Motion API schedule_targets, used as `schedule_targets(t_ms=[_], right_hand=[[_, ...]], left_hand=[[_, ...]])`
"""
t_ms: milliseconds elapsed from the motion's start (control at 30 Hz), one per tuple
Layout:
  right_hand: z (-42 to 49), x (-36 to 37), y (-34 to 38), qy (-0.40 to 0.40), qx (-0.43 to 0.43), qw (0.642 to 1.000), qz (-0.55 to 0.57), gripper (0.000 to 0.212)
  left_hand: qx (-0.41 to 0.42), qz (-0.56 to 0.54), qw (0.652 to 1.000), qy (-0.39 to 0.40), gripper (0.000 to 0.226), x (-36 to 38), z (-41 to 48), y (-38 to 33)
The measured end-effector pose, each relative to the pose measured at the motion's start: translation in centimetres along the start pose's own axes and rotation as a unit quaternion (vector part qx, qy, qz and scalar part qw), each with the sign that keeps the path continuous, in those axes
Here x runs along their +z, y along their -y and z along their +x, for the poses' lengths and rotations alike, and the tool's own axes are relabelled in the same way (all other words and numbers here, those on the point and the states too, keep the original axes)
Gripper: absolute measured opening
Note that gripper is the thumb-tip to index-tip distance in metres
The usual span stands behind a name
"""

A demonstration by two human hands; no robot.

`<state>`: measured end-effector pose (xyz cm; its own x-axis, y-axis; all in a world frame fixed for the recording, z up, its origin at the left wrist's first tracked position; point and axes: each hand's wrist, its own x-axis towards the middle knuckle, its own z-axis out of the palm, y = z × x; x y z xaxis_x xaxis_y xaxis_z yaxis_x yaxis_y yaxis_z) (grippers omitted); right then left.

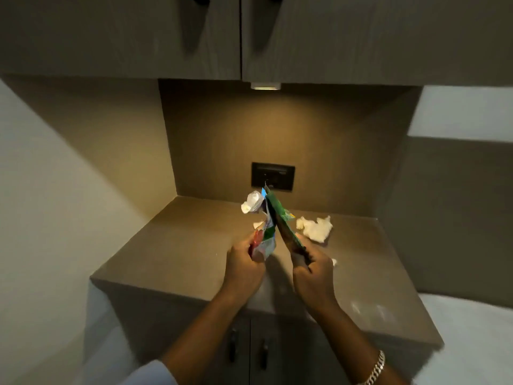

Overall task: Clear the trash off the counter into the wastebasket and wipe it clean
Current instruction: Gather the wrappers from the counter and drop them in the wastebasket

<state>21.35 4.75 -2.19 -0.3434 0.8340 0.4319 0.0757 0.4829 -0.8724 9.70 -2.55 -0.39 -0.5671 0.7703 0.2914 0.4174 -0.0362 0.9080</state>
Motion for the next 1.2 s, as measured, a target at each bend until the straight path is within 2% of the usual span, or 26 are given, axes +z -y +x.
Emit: schedule_targets(t_ms=[100,200,367,533,633,733,800,867,900,1000,1100,1200], right_hand=[[-6.6,-3.2,1.9,0.005,-0.005,1.000,0.024,0.032],[-13.7,-6.2,2.6,0.001,0.035,0.999,0.036,0.036],[-25.4,-9.6,-1.4,-0.001,0.165,0.985,0.048,0.031],[-33.6,-9.7,-13.0,-0.001,0.344,0.939,0.010,0.027],[-37.3,-8.6,-23.6,0.004,0.440,0.898,-0.007,0.021],[-39.5,-7.1,-34.0,-0.001,0.517,0.856,-0.007,0.020],[-40.1,-6.0,-40.1,0.028,0.534,0.844,-0.032,0.022],[-40.0,-5.3,-44.5,0.042,0.545,0.836,-0.047,0.018],[-39.9,-5.3,-45.9,0.041,0.548,0.834,-0.054,0.023],[-39.2,-6.7,-46.4,0.004,0.563,0.826,-0.042,0.040],[-37.6,-8.9,-41.8,-0.019,0.559,0.829,0.004,0.033],[-34.5,-11.0,-33.6,-0.025,0.516,0.856,0.023,0.028]], left_hand=[[0.008,-0.047,0.999,0.011,0.036,0.5,-7.2,-1.6],[-0.032,-0.088,0.995,0.042,0.032,1.6,-14.6,-1.8],[-0.150,-0.098,0.979,0.101,0.032,5.7,-25.3,2.5],[-0.351,-0.099,0.917,0.162,0.027,13.2,-31.9,13.9],[-0.442,-0.112,0.872,0.180,0.037,19.0,-33.7,23.1],[-0.499,-0.132,0.845,0.141,0.033,24.6,-34.7,32.0],[-0.527,-0.130,0.834,0.098,0.031,28.1,-35.2,37.2],[-0.541,-0.128,0.827,0.085,0.045,30.3,-35.2,40.9],[-0.544,-0.139,0.822,0.092,0.051,30.8,-35.3,42.2],[-0.544,-0.156,0.818,0.102,0.046,29.7,-35.5,42.7],[-0.538,-0.140,0.823,0.118,0.042,26.3,-35.1,38.4],[-0.513,-0.139,0.840,0.107,0.027,22.6,-32.1,30.1]])
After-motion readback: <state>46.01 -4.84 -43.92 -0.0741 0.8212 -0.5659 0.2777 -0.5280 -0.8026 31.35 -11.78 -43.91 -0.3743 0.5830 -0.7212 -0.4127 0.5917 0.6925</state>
